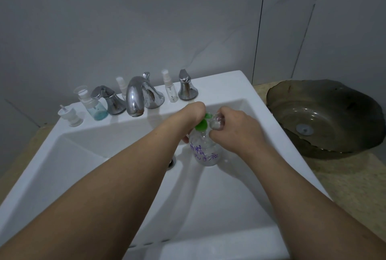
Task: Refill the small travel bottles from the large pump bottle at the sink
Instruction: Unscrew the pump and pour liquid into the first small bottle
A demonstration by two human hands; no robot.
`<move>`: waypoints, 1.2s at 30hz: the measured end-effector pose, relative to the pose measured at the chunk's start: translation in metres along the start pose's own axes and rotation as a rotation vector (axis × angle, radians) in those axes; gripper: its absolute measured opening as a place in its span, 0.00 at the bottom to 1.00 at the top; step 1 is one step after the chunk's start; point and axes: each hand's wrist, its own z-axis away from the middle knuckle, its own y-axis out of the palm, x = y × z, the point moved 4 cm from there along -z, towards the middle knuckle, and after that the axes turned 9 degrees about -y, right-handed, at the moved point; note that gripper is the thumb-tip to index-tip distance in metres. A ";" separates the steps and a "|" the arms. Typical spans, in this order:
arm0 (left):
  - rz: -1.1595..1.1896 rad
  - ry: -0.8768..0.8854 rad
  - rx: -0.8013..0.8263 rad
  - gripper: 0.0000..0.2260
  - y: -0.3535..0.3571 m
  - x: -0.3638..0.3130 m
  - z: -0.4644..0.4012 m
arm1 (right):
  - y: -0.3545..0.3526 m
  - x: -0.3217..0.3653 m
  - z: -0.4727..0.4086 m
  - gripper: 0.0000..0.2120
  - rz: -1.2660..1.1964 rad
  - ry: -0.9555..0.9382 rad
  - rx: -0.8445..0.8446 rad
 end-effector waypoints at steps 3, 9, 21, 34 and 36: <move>0.020 -0.034 0.041 0.20 -0.004 0.004 0.000 | -0.002 0.002 0.000 0.12 -0.015 -0.008 -0.024; -0.010 -0.067 0.027 0.21 -0.011 0.006 0.001 | -0.004 0.005 0.002 0.12 -0.048 -0.023 -0.051; -0.003 0.069 -0.114 0.17 0.000 -0.004 -0.003 | 0.002 -0.001 0.000 0.12 0.008 -0.006 -0.005; 0.011 -0.021 -0.005 0.19 -0.009 0.004 0.005 | 0.002 -0.002 -0.002 0.12 -0.036 0.004 -0.046; -0.019 -0.031 0.000 0.20 -0.010 0.004 0.004 | 0.002 -0.002 -0.002 0.12 -0.048 0.002 -0.045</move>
